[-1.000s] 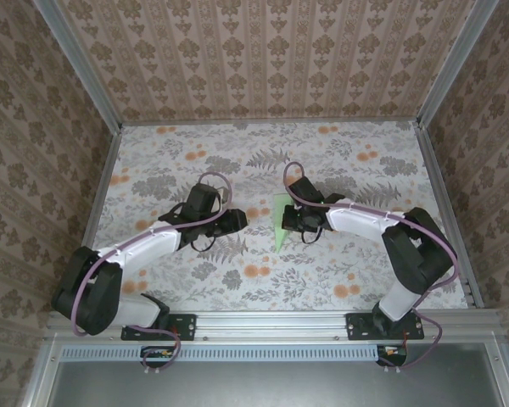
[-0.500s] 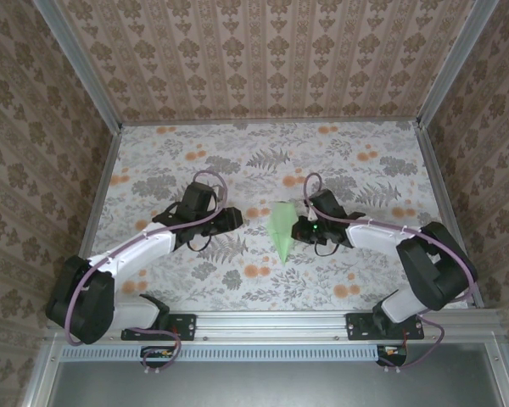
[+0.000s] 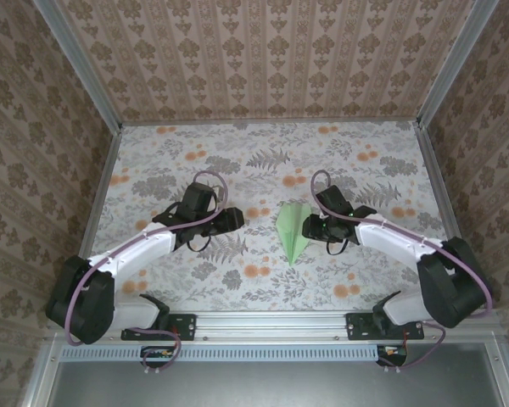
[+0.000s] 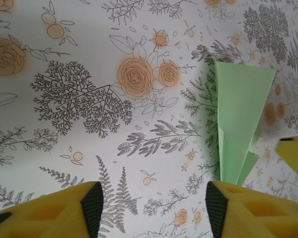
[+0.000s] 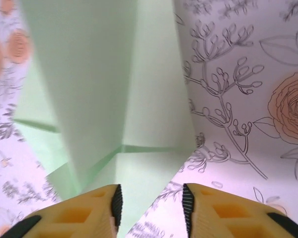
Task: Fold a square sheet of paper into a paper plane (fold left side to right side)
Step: Turn over the paper plane at the top-center of the table, then pick up the paper plane at the center of the table.
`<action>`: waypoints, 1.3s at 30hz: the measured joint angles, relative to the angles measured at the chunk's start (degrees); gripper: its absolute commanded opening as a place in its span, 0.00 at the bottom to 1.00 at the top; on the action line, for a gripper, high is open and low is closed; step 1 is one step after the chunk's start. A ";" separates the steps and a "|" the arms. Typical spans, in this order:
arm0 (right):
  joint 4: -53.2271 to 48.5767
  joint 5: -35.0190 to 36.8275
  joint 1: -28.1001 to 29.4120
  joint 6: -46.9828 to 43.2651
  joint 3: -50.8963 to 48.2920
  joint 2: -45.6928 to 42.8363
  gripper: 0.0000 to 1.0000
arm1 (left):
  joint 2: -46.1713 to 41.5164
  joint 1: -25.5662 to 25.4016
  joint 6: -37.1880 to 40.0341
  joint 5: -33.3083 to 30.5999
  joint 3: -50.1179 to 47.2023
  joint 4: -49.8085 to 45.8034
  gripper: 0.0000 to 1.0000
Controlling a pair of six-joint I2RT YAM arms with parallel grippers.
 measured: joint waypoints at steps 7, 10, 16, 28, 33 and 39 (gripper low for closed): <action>-3.65 2.82 7.56 0.39 5.60 1.68 0.57 | -1.49 1.36 0.55 -1.42 0.00 0.02 0.73; -3.85 2.95 9.68 0.85 6.88 6.51 0.59 | -2.82 1.84 0.55 -1.86 0.00 0.00 0.73; -4.37 3.93 11.13 1.33 8.87 13.38 0.57 | -4.42 2.84 0.57 -1.99 -0.22 0.00 0.74; -5.03 5.97 11.28 2.05 11.10 17.55 0.17 | -5.77 3.96 0.57 -1.99 -0.87 -0.52 0.75; -7.26 7.17 11.26 1.01 13.53 17.55 0.04 | -6.14 4.50 1.14 -1.99 -0.87 -1.05 0.78; -10.67 7.28 8.57 -1.31 19.47 18.14 0.02 | -8.39 5.66 3.04 -1.75 -0.87 -1.05 0.90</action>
